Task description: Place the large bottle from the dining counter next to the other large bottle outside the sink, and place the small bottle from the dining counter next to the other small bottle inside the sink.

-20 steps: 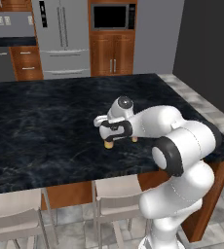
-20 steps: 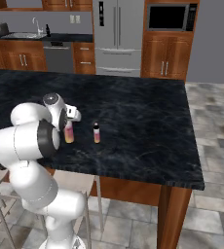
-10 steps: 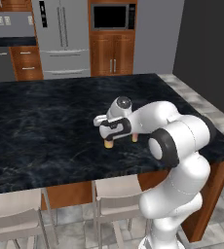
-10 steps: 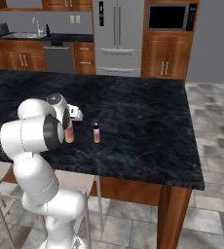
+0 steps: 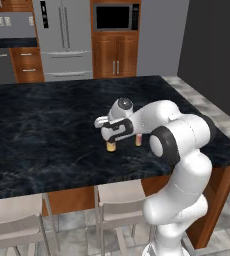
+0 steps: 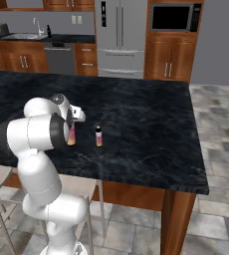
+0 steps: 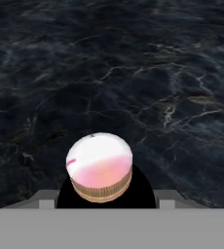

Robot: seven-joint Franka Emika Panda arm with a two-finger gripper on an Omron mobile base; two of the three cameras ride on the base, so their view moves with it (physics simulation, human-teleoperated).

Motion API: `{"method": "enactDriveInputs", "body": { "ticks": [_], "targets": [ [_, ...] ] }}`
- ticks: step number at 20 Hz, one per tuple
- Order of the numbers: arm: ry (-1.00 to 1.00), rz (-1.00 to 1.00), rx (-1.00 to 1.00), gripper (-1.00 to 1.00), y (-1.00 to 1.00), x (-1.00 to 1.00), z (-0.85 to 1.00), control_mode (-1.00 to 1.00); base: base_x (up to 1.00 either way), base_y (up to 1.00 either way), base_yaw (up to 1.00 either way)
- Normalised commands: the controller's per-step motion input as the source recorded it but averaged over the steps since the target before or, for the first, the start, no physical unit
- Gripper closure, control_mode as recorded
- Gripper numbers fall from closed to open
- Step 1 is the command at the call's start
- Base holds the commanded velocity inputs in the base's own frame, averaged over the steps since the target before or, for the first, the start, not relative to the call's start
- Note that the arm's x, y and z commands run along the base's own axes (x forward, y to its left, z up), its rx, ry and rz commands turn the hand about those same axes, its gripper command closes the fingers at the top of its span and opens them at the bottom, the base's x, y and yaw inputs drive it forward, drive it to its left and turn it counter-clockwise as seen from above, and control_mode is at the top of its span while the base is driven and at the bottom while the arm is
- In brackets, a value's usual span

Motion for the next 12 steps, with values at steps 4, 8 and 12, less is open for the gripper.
{"method": "enactDriveInputs", "body": {
  "ticks": [4,8,12],
  "targets": [
    [-0.02,0.00,0.00,1.00,0.08,0.00,0.00,-1.00,0.00,0.00,0.00],
    [-0.08,0.00,0.00,1.00,0.09,-0.12,0.06,-1.00,0.00,0.00,0.00],
    [-0.10,0.00,0.00,1.00,0.03,-0.19,0.18,-1.00,0.00,0.00,0.00]
  ]
}}
